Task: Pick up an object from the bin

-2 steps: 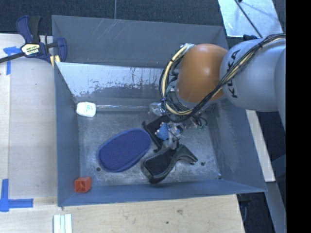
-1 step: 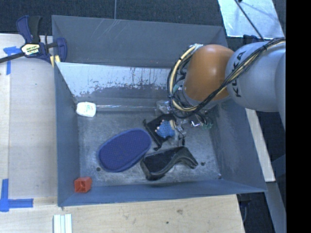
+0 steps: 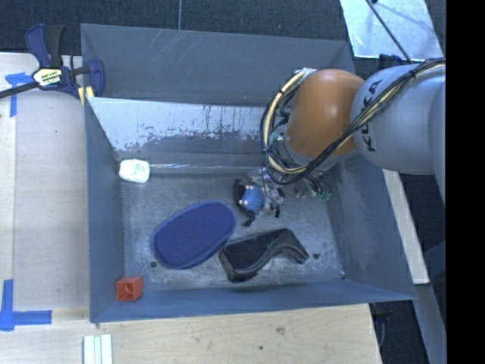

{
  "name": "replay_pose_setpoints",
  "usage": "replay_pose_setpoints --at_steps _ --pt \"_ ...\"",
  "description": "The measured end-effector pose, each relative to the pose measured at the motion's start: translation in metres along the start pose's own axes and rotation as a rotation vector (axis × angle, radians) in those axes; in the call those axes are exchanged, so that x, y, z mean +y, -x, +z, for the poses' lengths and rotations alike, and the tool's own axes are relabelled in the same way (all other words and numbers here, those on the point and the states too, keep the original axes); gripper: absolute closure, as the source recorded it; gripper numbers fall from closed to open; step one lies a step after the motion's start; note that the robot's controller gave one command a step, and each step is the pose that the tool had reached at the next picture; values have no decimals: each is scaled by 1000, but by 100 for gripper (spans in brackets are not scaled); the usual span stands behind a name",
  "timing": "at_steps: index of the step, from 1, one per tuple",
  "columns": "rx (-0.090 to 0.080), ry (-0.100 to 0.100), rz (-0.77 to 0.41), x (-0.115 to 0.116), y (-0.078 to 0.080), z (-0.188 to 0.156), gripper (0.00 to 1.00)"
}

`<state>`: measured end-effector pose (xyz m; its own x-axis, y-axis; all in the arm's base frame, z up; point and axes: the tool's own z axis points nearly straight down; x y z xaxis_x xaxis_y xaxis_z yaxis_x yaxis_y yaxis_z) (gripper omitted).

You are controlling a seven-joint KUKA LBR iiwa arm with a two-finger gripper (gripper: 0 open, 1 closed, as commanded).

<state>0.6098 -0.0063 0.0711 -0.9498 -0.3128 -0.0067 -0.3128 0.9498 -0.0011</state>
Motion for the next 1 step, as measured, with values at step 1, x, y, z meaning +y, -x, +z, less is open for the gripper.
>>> replay_pose_setpoints --at_steps 1 --pt "-4 -2 -12 12 -13 -141 100"
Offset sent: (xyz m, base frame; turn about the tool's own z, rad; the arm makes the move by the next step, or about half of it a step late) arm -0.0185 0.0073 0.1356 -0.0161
